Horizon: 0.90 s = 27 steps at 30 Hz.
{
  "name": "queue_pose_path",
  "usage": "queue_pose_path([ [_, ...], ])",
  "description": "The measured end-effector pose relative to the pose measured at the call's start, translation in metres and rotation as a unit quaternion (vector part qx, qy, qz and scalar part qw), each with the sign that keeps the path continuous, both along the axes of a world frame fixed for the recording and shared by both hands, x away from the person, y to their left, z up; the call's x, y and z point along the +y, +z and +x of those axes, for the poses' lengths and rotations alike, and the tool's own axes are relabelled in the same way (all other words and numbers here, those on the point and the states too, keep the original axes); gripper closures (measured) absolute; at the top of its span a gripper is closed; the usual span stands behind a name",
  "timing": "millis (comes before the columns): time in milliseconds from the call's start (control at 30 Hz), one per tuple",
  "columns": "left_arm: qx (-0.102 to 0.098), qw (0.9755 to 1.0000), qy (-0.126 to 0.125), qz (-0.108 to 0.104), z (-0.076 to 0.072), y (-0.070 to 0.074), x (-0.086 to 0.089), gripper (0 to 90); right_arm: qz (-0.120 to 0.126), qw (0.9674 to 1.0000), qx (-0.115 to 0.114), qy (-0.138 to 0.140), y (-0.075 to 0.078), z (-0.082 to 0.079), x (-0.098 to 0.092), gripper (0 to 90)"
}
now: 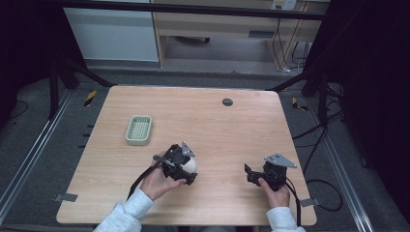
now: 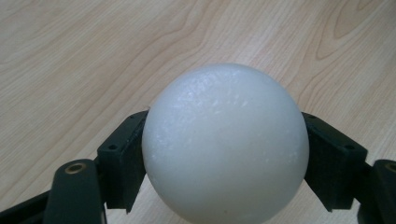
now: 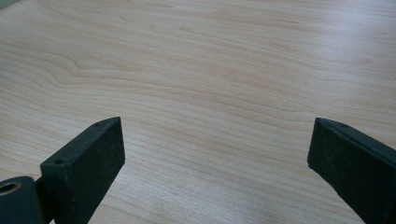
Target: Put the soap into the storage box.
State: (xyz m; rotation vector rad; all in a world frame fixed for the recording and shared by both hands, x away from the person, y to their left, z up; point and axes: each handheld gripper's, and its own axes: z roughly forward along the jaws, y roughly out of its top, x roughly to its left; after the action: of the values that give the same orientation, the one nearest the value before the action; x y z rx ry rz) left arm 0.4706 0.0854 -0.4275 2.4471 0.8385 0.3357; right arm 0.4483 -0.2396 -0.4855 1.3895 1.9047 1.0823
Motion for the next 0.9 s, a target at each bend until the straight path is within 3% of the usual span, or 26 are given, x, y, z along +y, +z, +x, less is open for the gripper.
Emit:
queue_pose_path([
  [567, -0.014, 0.9992, 0.033, -0.017, 0.011, 0.023, 0.032, 24.0, -0.001, 1.0, -0.001, -0.001, 0.0, 0.0, 0.0, 4.3],
  [700, -0.019, 0.9987, 0.045, -0.012, 0.015, 0.026, 0.038, 24.0, 0.001, 1.0, 0.001, 0.001, 0.0, 0.0, 0.0, 4.3],
  [900, -0.021, 0.9975, 0.063, -0.023, 0.023, 0.032, 0.051, 24.0, -0.005, 1.0, -0.002, 0.003, -0.001, 0.001, 0.0, 4.3],
])
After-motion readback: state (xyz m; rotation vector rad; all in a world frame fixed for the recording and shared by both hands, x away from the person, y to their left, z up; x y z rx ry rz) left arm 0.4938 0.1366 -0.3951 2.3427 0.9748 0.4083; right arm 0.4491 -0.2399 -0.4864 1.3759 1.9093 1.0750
